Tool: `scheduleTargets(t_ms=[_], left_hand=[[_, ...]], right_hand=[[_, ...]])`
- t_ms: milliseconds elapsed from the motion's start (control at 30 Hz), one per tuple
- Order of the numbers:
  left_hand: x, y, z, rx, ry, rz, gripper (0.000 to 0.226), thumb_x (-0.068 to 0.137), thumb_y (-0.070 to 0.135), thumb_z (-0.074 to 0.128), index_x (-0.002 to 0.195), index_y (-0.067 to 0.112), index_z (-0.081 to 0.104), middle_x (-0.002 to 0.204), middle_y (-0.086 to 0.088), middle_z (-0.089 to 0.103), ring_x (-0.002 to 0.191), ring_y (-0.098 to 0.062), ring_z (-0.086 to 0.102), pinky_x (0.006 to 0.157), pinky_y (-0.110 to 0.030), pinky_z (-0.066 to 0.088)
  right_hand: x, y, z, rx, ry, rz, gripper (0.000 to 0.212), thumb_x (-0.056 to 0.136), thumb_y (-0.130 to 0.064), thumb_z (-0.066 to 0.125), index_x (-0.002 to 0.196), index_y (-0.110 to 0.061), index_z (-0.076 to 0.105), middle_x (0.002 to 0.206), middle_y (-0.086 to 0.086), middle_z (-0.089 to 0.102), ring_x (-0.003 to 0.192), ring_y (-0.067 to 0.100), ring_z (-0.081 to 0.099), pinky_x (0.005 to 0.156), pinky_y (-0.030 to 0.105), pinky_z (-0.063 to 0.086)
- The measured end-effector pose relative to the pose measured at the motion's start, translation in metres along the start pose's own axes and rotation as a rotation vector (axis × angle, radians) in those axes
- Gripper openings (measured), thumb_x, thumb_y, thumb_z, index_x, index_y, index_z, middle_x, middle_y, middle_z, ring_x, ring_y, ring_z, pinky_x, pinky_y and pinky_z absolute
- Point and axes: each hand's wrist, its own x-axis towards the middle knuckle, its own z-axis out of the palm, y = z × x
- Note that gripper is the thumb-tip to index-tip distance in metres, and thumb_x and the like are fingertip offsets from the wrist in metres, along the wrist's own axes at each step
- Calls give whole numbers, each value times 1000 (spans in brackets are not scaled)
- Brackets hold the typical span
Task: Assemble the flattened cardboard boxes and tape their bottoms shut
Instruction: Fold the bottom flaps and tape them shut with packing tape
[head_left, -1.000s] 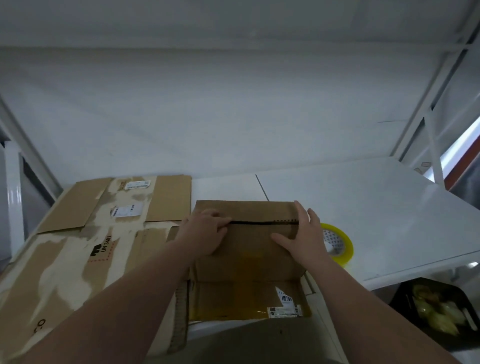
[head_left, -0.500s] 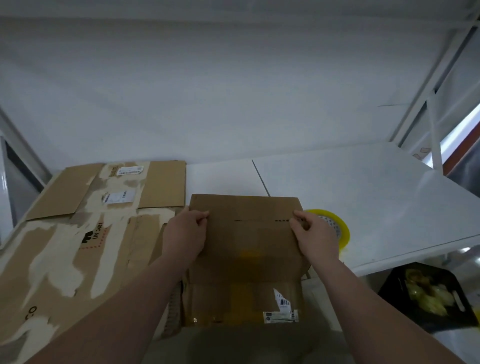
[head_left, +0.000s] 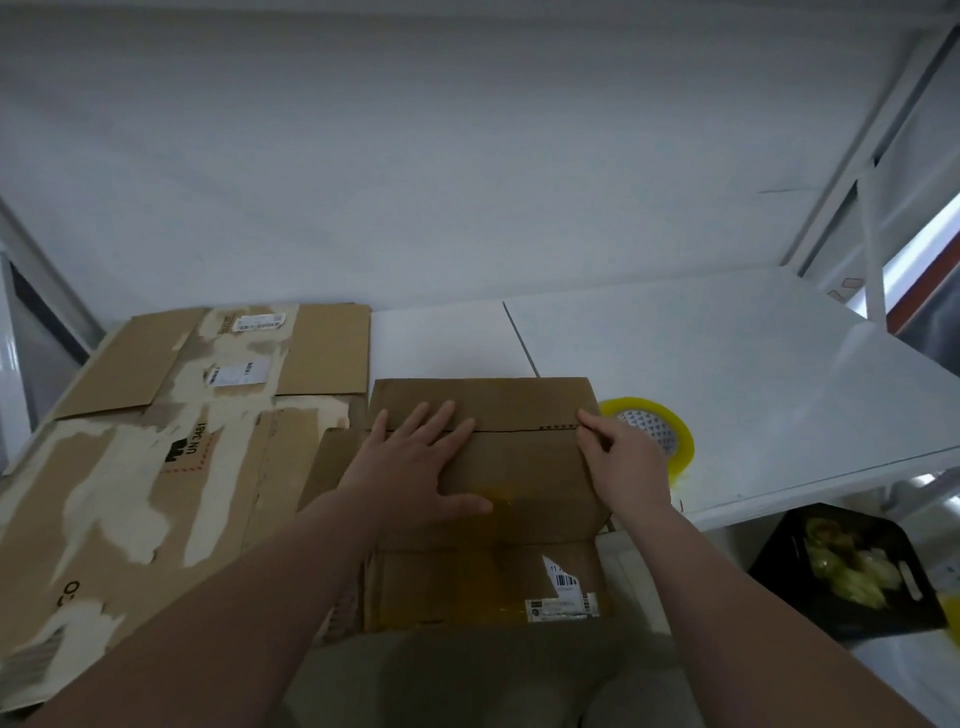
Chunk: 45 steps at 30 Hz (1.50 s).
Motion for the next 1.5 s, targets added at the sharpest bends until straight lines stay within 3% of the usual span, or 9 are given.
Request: scheduleTargets(t_ms=[167,300,433,633,833,1067,1300,1400,1500], left_hand=[[0,1,2,-24,24,11,98,69,85,12,151,36,-9,159,8,-13,147,-18,-10,117,-46,-4],[-1,1,2,-41,37,17,94,71,84,14,150,37,-7,159,10,-12,147,-17,-8,117,-44,-4],[-1,1,3,-55,53,10,93,72,85,15,150,39,-5,160,11,-9,147,-17,-6,118,-44,-3],[2,2,5,-71,56,0,93,70,86,15,150,41,-3,160,11,-7,148,-17,-5,119,-44,-3],[3,1,6,-72,63,3,95,68,86,13,150,41,-2,160,11,-7,147,-16,-5,119,-44,-2],[4,1,4,-66,27,9,101,61,88,6,150,41,-4,160,10,-8,148,-17,-6,118,-45,-2],[3,1,3,-116,35,34,106,59,89,4,151,38,-1,160,9,-7,148,-16,-6,118,-43,-1],[1,2,0,-134,17,27,109,58,89,4,152,34,1,161,7,-6,148,-17,-5,118,-44,-1],[1,7,-6,-265,0,16,90,80,77,35,153,27,15,160,6,4,148,-19,3,118,-44,3]], right_hand=[[-3,21,-11,220,-104,136,48,100,-43,39,146,-31,35,143,3,47,130,24,42,105,37,35],[7,56,-6,-248,-139,188,51,95,-25,52,144,-30,38,145,9,42,135,32,34,113,50,21],[15,72,1,-534,-229,72,65,89,-29,61,147,-31,30,145,6,40,138,28,28,110,52,31],[37,75,-5,-429,-244,54,44,93,-11,50,137,-18,48,137,14,50,121,33,49,100,46,44],[41,42,-36,-216,-33,-31,29,94,-14,55,119,0,57,117,20,60,107,36,54,76,31,35],[34,-25,-71,422,56,27,15,96,-28,53,102,-16,59,91,2,59,84,19,54,68,31,42],[22,-95,-64,1067,-311,316,28,97,-29,48,115,-9,58,102,10,66,90,24,65,79,41,53],[9,-103,-37,1070,-380,434,30,97,-24,51,120,-5,56,98,11,65,88,25,63,75,41,52],[4,-106,-16,955,-384,427,39,91,-25,60,123,-4,54,110,13,64,95,26,64,75,38,52]])
